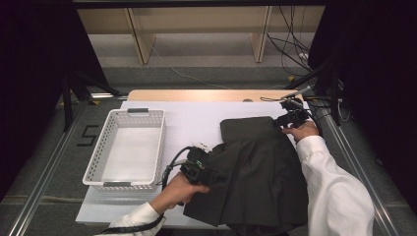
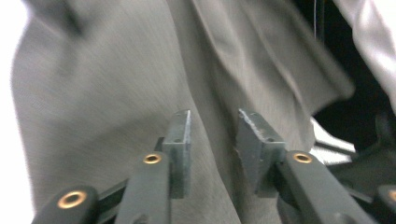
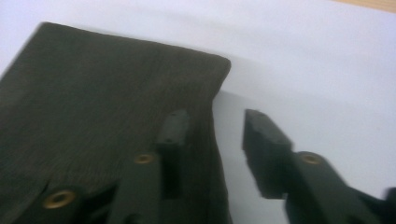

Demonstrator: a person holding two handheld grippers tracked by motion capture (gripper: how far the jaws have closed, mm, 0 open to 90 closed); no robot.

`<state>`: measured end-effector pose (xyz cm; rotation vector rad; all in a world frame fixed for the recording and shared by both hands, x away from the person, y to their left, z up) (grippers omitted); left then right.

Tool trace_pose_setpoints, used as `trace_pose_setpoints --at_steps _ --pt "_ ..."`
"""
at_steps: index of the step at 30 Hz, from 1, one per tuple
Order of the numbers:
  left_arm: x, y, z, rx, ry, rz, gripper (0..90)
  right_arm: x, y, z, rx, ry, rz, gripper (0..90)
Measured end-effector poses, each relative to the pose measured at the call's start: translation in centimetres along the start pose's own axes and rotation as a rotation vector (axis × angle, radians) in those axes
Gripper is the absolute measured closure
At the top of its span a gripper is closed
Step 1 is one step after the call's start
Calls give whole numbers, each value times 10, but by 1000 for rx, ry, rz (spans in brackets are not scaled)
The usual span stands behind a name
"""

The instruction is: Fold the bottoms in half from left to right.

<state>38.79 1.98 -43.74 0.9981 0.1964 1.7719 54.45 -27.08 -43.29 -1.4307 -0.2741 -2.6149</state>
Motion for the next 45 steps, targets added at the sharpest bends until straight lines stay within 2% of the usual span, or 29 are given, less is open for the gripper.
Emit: trace_pose_setpoints --at_steps 2,4,6,9,10,12,13,15,16,17,18,20,22,24,27,30,32,35,37,38,40,41,43,45 --pt "11 -6 10 -30 29 84 581 11 2 -2 -9 25 20 500" --pt "17 -15 16 -36 48 169 559 23 1 -6 -4 45 40 463" --pt "17 -25 20 -26 54 252 512 33 -1 -14 11 58 55 431" --pt "7 -42 17 -4 16 315 455 45 -6 -33 55 69 45 437" --pt "3 -48 14 19 -4 307 449 49 -7 -42 69 67 39 436" --pt "-4 -57 5 67 -56 246 433 55 -9 -61 86 69 53 434" --pt "-6 -58 0 80 -69 216 459 57 -10 -71 82 70 69 437" --pt "-10 -55 -11 93 -109 148 620 60 -10 -92 84 70 79 467" --pt "-13 -51 -16 109 -132 113 736 61 -9 -102 82 66 74 514" --pt "-17 -45 -21 103 -159 87 820 60 -8 -112 79 63 72 556" --pt "-22 -39 -23 95 -168 77 857 59 -6 -121 91 42 67 595" --pt "-30 -28 -26 64 -186 71 868 58 -2 -134 80 15 49 686" --pt "-39 -21 -25 74 -170 49 871 57 0 -146 78 -7 56 808" --pt "-43 -14 -23 66 -157 44 869 57 1 -155 87 -29 44 874" --pt "-43 -8 -23 103 -122 -1 853 57 8 -162 93 -39 3 884" --pt "-42 -9 -28 103 -142 -7 792 48 17 -167 73 -71 -15 886" --pt "-36 -13 -27 109 -115 -10 723 40 18 -172 80 -98 -14 884" --pt "-17 -18 -17 121 -37 -26 664 33 17 -174 71 -111 -1 834" --pt "-4 -22 -8 120 21 3 621 34 17 -174 73 -109 -10 735" --pt "1 -25 -4 99 40 60 614 35 18 -173 65 -103 -17 669" --pt "8 -32 0 32 56 202 611 40 20 -170 43 -80 -16 571" --pt "9 -37 2 31 64 237 607 43 20 -167 32 -60 -7 522" --pt "4 -46 2 64 67 263 597 48 21 -163 17 -24 1 461" --pt "-4 -56 0 49 30 322 578 52 19 -159 12 0 2 430"
Point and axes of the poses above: each handheld gripper's, and its own axes: x roughly backward along the jaws, z roughly out of its top, y roughly to its right, the point moved 5 cm from there along -x, roughly forward along the jaws, and after that the axes turned 10 degrees about -z, right-handed, at the moved point
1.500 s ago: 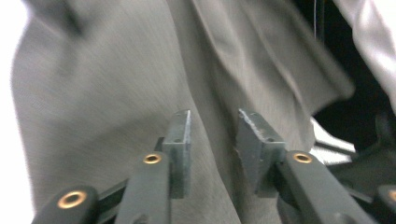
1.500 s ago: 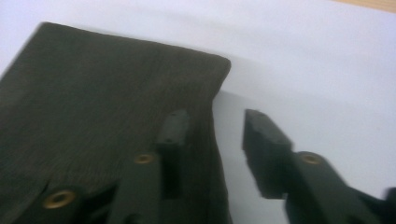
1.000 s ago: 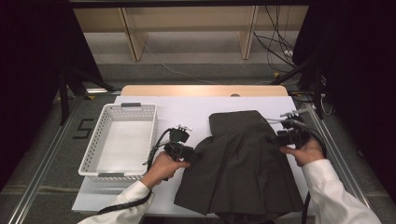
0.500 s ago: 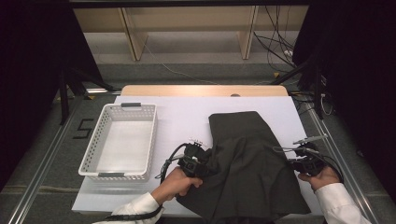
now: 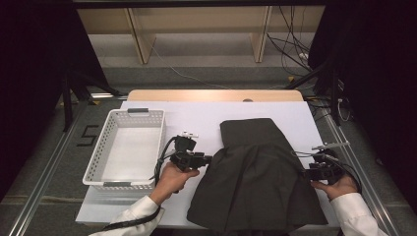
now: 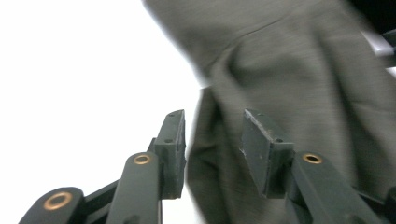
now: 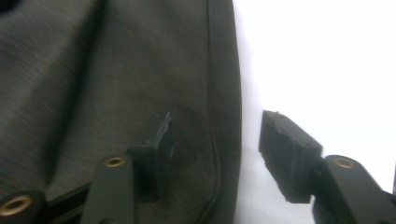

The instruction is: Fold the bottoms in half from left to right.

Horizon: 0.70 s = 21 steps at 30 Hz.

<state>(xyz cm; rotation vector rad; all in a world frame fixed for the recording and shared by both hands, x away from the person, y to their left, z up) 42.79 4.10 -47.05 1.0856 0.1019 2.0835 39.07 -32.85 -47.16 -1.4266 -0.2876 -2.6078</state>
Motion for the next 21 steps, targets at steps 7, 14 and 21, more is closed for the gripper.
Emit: trace_pose_setpoints --at_steps 7,14,21 --pt "-27 1 -11 16 -115 -29 464 4 -11 4 28 19 18 418" --pt "-55 -9 -9 17 -134 2 638 1 -16 4 37 14 34 417" --pt "-35 10 -20 -86 -166 -48 886 6 -25 8 56 40 54 381"
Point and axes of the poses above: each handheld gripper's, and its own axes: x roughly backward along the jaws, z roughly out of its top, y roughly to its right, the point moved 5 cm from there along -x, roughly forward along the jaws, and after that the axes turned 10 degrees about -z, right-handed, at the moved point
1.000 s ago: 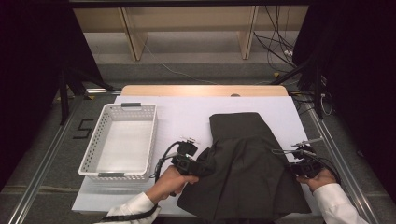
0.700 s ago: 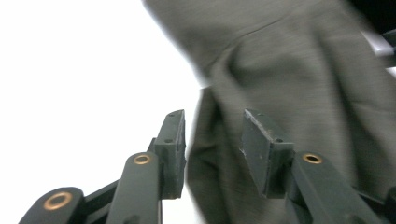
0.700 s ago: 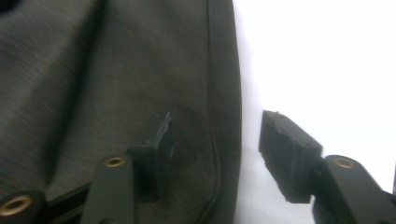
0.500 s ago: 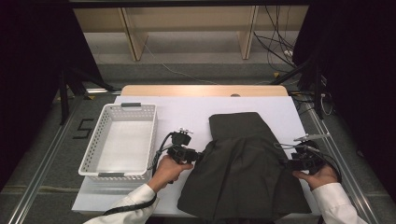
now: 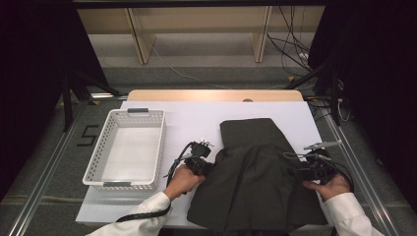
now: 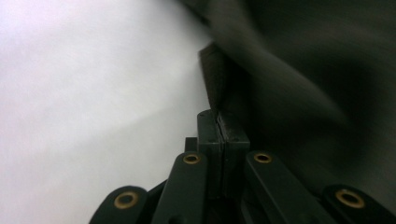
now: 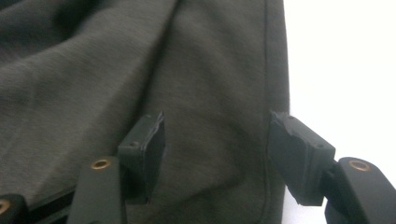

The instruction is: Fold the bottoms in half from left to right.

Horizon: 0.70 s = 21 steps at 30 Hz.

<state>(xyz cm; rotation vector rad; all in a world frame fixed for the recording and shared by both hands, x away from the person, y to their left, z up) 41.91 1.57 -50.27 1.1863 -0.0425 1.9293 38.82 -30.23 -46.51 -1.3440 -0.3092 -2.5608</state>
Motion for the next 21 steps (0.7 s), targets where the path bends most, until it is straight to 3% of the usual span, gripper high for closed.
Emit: trace_pose_setpoints --at_steps 3,10,16,19,21 --pt "13 7 -10 -20 -1 -22 888 3 -5 2 7 9 6 374" --pt "18 11 -21 -4 -17 -69 888 -2 -16 3 17 2 4 359" --pt "18 11 -25 1 -26 -76 889 12 -38 10 30 46 89 368" --pt "18 12 -27 2 -35 -84 890 5 -50 8 79 22 81 452" --pt "18 12 -29 4 -34 -88 890 -7 -55 3 93 -22 66 564"
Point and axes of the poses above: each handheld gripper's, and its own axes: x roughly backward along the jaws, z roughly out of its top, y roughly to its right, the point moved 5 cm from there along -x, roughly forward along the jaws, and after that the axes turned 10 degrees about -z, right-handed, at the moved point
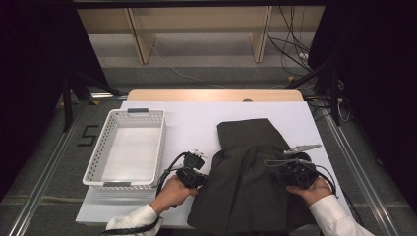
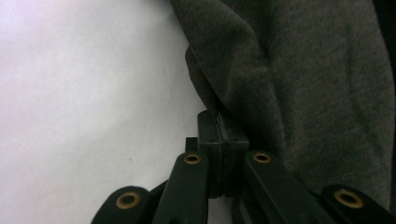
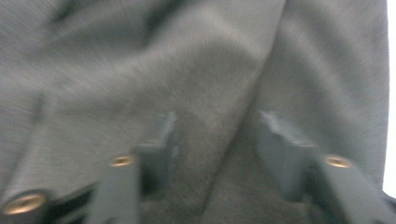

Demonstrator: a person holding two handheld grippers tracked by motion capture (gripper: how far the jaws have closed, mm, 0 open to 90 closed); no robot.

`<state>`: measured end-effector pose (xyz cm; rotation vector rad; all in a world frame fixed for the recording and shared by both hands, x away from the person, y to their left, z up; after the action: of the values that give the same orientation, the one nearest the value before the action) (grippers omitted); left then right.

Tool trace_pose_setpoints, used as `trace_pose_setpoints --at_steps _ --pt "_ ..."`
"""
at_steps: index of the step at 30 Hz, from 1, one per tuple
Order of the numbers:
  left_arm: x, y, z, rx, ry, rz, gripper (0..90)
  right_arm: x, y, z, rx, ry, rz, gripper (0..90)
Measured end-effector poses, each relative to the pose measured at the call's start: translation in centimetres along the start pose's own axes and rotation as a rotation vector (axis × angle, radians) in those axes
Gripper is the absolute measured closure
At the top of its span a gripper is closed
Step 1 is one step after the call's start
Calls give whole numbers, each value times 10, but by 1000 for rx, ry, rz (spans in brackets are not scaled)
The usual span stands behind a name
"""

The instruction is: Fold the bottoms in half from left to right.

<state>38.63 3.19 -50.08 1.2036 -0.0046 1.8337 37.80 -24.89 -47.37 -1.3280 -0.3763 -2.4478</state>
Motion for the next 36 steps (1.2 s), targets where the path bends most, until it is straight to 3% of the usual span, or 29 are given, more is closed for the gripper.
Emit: trace_pose_setpoints --at_steps 4,10,15,17,21,24,26,28,30,34,36 --pt "2 0 -11 -11 -26 0 891 -23 -6 -8 64 -82 -65 766" --pt "7 13 -35 -28 -73 -34 892 -30 -7 -9 44 -97 -71 788" --pt "11 43 -51 -62 -96 -101 892 -31 -8 -9 38 -98 -82 795" --pt "7 46 -58 -45 -115 -136 892 -31 -8 -9 36 -96 -84 795" --pt "-2 48 -62 -64 -143 -118 890 -31 -8 -9 37 -96 -88 788" --pt "4 41 -57 -52 -125 -94 876 -28 -9 -8 25 -91 -45 657" --pt "10 37 -55 -35 -144 -99 765 -22 -8 -5 20 -71 -31 564" --pt "22 31 -48 -35 -96 -63 695 -12 -3 -1 17 -24 -35 460" --pt "34 25 -38 -21 -36 -19 607 -3 6 3 -8 12 -35 414" --pt "51 15 -9 26 110 19 522 5 31 9 -70 46 -58 387" --pt "51 10 6 66 155 9 482 3 42 9 -85 42 -76 373"
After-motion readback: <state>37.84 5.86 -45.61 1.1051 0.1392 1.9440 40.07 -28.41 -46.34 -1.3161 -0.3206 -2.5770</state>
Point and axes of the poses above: each handheld gripper's, and its own axes: x roughly backward along the jaws, z roughly out of its top, y roughly to its right, the point moved 5 cm from there along -x, roughly forward along the jaws, and after that the axes turned 10 degrees about -z, right-handed, at the moved point
